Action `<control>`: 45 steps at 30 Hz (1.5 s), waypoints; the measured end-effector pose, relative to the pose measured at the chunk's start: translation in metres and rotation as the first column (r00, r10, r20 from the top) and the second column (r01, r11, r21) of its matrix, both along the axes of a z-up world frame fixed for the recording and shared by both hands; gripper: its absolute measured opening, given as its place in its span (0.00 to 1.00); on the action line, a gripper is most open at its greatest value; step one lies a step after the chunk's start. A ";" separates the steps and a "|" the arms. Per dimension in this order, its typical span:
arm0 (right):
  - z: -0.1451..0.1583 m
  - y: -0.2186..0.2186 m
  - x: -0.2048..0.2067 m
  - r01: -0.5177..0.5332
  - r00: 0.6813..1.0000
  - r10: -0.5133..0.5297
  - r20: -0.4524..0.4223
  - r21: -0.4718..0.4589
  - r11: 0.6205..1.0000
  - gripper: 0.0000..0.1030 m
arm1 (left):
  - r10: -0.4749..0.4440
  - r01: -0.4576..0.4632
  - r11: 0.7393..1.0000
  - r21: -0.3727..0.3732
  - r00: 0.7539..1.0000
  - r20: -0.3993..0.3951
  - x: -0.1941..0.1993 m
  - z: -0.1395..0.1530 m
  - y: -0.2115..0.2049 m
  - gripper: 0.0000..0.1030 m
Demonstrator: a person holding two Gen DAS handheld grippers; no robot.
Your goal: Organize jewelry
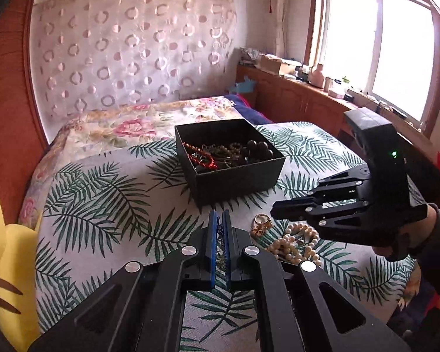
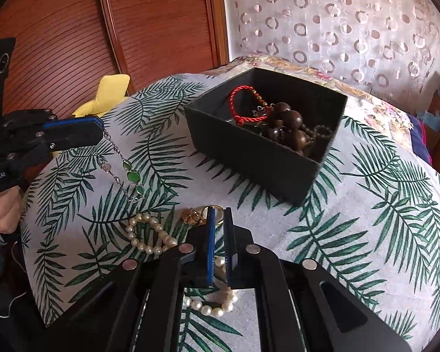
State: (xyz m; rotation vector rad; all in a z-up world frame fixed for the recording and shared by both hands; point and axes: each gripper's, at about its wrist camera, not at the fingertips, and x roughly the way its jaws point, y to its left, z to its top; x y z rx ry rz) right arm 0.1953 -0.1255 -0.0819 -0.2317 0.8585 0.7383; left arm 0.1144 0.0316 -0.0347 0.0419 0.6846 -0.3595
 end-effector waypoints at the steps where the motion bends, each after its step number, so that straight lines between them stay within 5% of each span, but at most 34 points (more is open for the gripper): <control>1: 0.000 0.001 -0.001 -0.003 1.000 0.003 0.000 0.001 1.000 0.07 | 0.001 -0.001 1.000 -0.003 1.000 0.000 -0.001 0.000 0.001 0.03; 6: -0.003 0.008 -0.002 -0.017 1.000 0.017 -0.001 -0.021 1.000 0.07 | 0.007 -0.007 1.000 -0.003 1.000 -0.006 -0.001 -0.003 0.003 0.03; 10: -0.004 0.007 -0.002 -0.017 1.000 0.017 -0.009 -0.021 1.000 0.31 | 0.009 -0.009 1.000 -0.004 1.000 -0.010 -0.002 -0.005 0.004 0.03; 25: -0.011 0.021 0.002 -0.016 0.999 0.019 0.028 -0.118 0.993 0.30 | 0.009 -0.010 1.000 -0.004 1.000 -0.010 -0.002 -0.006 0.005 0.03; 28: -0.011 0.024 0.001 -0.019 0.999 0.024 0.037 -0.129 0.991 0.21 | 0.010 -0.010 1.000 -0.004 1.000 -0.010 -0.002 -0.006 0.005 0.03; 34: -0.010 0.019 -0.005 -0.022 0.998 0.028 0.047 -0.134 0.991 0.20 | 0.012 -0.012 1.000 -0.007 1.000 -0.002 -0.002 -0.005 0.006 0.03; 45: 0.032 -0.004 -0.009 -0.005 0.993 0.012 0.116 -0.059 0.998 0.20 | 0.012 -0.011 1.000 -0.015 0.998 0.065 0.014 0.033 0.002 0.03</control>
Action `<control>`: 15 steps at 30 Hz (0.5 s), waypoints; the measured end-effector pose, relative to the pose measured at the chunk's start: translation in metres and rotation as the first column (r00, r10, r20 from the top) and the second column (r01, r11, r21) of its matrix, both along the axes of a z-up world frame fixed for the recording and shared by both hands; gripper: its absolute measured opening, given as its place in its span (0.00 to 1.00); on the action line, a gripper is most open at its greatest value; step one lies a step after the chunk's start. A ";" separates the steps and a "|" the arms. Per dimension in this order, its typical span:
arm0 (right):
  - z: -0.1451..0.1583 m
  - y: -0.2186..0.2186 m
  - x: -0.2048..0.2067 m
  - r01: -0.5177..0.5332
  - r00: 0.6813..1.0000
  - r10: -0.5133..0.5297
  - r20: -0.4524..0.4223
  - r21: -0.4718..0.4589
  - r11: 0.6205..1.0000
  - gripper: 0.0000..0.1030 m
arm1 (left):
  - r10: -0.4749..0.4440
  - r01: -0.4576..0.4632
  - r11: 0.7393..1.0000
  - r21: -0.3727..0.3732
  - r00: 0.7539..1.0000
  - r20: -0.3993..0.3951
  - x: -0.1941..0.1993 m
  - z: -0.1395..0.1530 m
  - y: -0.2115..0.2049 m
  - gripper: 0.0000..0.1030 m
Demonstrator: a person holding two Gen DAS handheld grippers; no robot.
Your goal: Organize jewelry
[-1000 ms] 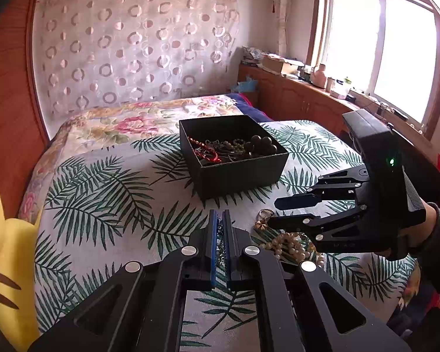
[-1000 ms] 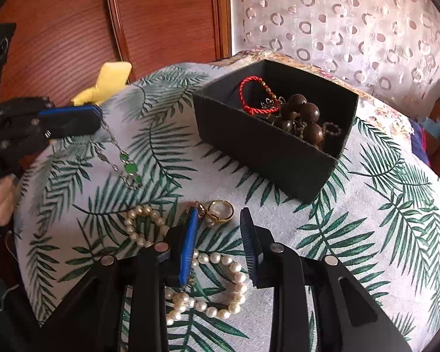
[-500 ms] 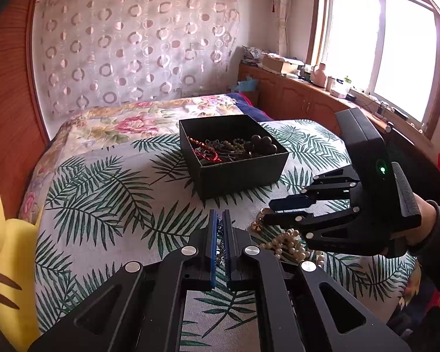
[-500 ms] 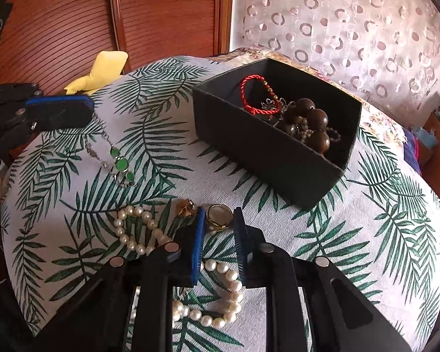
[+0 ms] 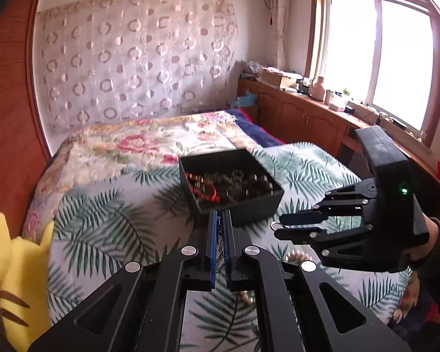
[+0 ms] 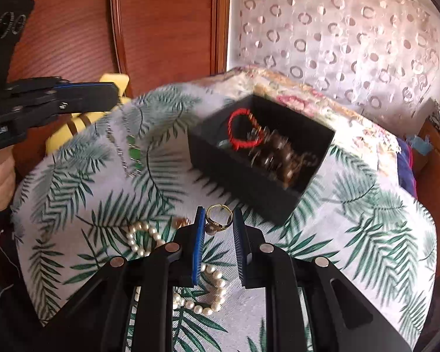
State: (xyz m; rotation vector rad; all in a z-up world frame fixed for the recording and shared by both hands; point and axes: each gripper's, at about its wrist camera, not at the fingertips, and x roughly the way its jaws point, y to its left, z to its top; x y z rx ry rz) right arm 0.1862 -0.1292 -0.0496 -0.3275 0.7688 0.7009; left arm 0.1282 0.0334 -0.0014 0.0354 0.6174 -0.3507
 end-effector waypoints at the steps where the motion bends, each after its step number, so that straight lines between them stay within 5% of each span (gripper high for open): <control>1: 0.004 -0.001 0.000 0.001 1.000 -0.001 0.007 0.005 1.000 0.20 | 0.000 0.000 1.000 -0.002 1.000 0.007 0.003 0.004 -0.001 0.03; 15: 0.037 -0.009 0.057 0.079 0.996 -0.082 0.046 0.055 0.995 0.21 | 0.009 -0.010 1.000 0.005 0.999 0.047 0.051 0.040 -0.023 0.03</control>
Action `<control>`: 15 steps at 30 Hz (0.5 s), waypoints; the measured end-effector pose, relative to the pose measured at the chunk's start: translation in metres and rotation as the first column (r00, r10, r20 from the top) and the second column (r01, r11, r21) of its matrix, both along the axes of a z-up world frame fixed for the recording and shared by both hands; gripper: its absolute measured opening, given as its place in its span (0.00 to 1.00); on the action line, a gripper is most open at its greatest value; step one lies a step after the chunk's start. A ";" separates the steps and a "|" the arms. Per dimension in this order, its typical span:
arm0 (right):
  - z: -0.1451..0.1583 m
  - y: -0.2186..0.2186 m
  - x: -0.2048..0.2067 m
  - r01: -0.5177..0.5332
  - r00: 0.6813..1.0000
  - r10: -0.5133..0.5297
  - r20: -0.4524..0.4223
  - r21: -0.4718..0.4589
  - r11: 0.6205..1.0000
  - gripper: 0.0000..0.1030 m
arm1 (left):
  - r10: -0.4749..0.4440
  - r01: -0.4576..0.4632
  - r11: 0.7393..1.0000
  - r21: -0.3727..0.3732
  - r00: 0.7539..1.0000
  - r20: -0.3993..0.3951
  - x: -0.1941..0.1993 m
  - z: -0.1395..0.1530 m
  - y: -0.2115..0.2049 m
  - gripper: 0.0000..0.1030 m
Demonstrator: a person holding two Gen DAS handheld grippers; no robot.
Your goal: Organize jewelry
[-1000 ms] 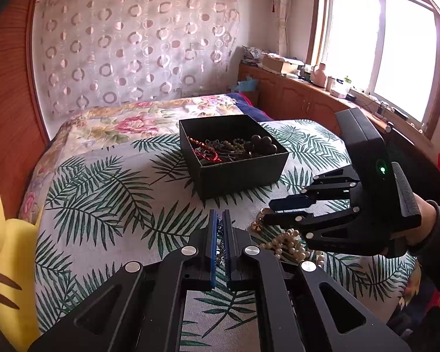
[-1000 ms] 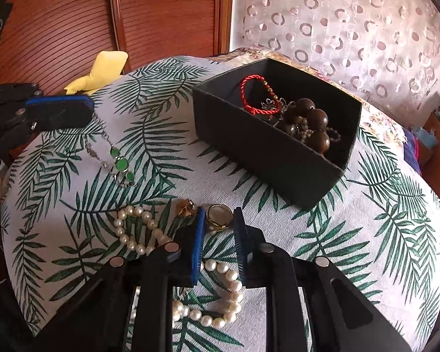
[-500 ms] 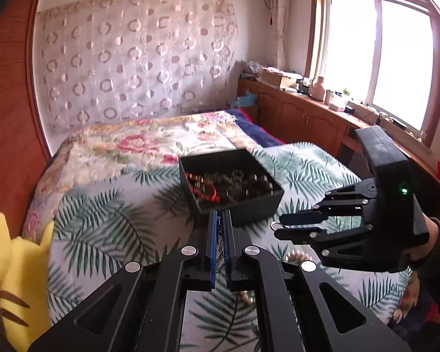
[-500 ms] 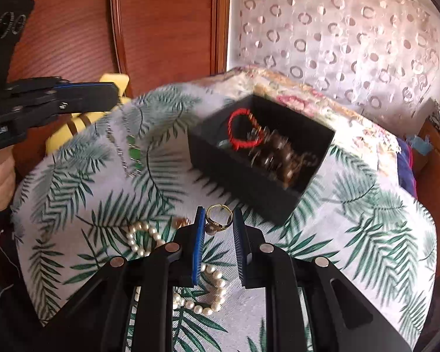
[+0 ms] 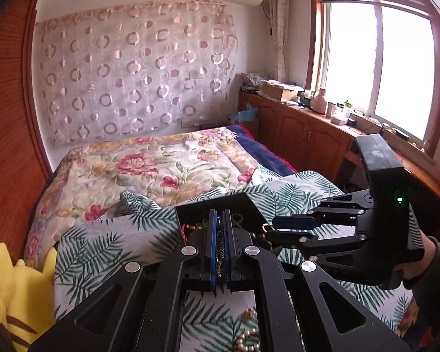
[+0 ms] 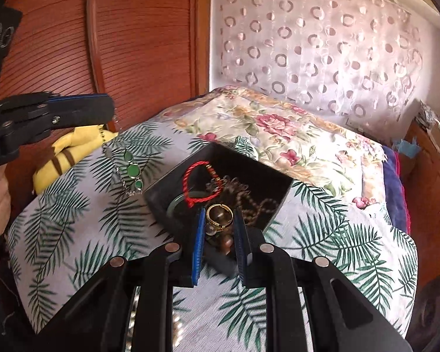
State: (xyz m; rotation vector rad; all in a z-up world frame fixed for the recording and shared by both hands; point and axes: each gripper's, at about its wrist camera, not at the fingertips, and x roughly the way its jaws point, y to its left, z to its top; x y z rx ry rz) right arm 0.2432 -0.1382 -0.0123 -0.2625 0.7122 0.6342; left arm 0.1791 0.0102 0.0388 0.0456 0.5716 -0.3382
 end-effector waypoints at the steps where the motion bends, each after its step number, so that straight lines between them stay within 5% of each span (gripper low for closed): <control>1: -0.001 0.000 0.006 0.005 1.000 -0.005 -0.005 0.001 1.000 0.21 | 0.001 -0.001 1.000 0.004 1.000 -0.001 0.003 0.000 -0.001 0.03; 13: -0.010 -0.002 0.031 0.054 0.998 -0.053 -0.043 0.024 0.998 0.22 | 0.014 -0.012 0.999 0.031 0.998 -0.054 0.046 -0.016 -0.021 0.03; 15: -0.010 -0.003 0.032 0.059 0.997 -0.057 -0.047 0.032 0.998 0.30 | 0.015 -0.013 0.999 0.032 0.998 -0.062 0.050 -0.018 -0.023 0.03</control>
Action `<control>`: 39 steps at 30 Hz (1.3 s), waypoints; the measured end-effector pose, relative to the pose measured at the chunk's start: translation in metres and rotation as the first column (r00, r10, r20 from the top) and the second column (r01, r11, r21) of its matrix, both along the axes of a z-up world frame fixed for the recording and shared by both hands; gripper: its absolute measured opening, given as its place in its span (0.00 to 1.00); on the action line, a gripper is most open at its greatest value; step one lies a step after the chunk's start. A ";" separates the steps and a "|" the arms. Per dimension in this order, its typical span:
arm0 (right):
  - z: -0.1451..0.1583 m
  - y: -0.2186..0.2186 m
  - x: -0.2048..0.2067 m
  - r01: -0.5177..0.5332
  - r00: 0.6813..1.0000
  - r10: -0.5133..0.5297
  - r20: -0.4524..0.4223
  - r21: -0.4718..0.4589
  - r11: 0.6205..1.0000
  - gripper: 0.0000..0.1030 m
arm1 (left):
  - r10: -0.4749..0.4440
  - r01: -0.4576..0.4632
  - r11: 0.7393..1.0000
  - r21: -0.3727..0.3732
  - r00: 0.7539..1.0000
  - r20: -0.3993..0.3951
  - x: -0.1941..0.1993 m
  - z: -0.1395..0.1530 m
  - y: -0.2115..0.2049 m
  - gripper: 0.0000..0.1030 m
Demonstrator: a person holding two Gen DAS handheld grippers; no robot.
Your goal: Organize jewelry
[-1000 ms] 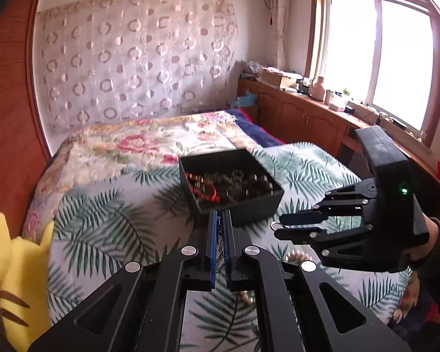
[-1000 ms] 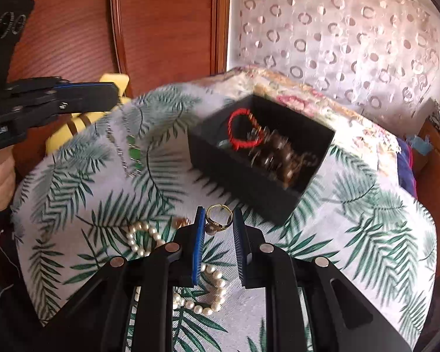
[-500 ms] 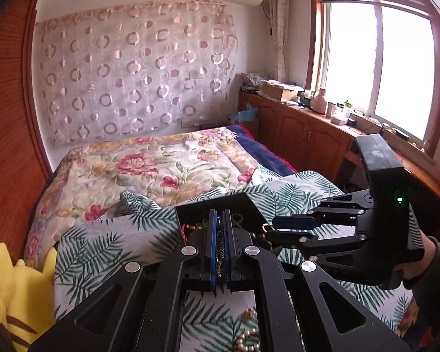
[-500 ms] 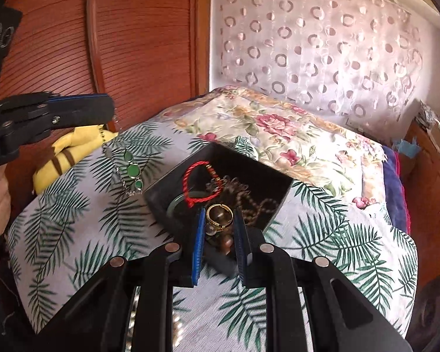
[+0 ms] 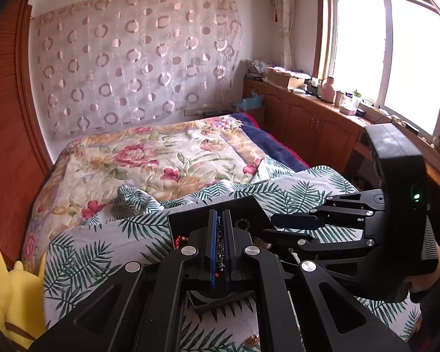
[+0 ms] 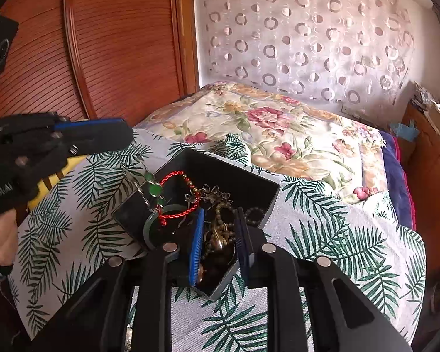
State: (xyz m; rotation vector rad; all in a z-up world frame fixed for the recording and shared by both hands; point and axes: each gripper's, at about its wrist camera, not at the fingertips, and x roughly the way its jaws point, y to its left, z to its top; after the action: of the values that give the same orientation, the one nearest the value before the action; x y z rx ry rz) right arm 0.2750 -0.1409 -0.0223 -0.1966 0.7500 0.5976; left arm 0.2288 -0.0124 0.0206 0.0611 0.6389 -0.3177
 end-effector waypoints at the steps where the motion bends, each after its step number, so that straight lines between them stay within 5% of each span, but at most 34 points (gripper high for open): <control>1: 0.000 -0.001 0.000 0.003 1.000 -0.003 0.001 0.003 1.000 0.41 | 0.000 0.000 1.000 0.001 1.000 -0.003 0.001 -0.001 0.001 0.03; 10: -0.001 -0.016 -0.006 0.022 1.000 -0.022 0.005 0.025 0.999 0.43 | 0.008 -0.008 1.000 -0.015 1.000 -0.029 0.007 -0.010 0.001 0.05; 17: -0.003 -0.024 -0.040 -0.018 1.000 0.018 0.022 0.030 0.999 0.43 | 0.012 -0.013 0.999 -0.041 1.000 -0.029 -0.008 -0.014 0.008 0.33; 31: -0.041 -0.015 -0.108 -0.137 0.988 0.136 -0.068 0.001 0.991 0.35 | 0.009 -0.009 1.000 0.001 0.996 -0.093 -0.067 -0.068 0.038 0.55; 34: -0.049 -0.011 -0.117 -0.155 0.984 0.154 -0.093 -0.006 0.988 0.31 | 0.033 -0.032 0.999 0.015 0.995 -0.097 -0.076 -0.078 0.045 0.74; 39: -0.062 -0.007 -0.130 -0.171 0.978 0.168 -0.122 -0.015 0.985 0.27 | 0.055 -0.051 0.998 0.042 0.994 -0.098 -0.088 -0.087 0.048 0.82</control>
State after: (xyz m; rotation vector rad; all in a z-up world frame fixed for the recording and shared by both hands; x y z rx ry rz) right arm 0.1450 -0.1475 -0.0847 -0.2513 0.8634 0.7675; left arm 0.1406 0.0353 -0.0668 0.0664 0.7444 -0.2579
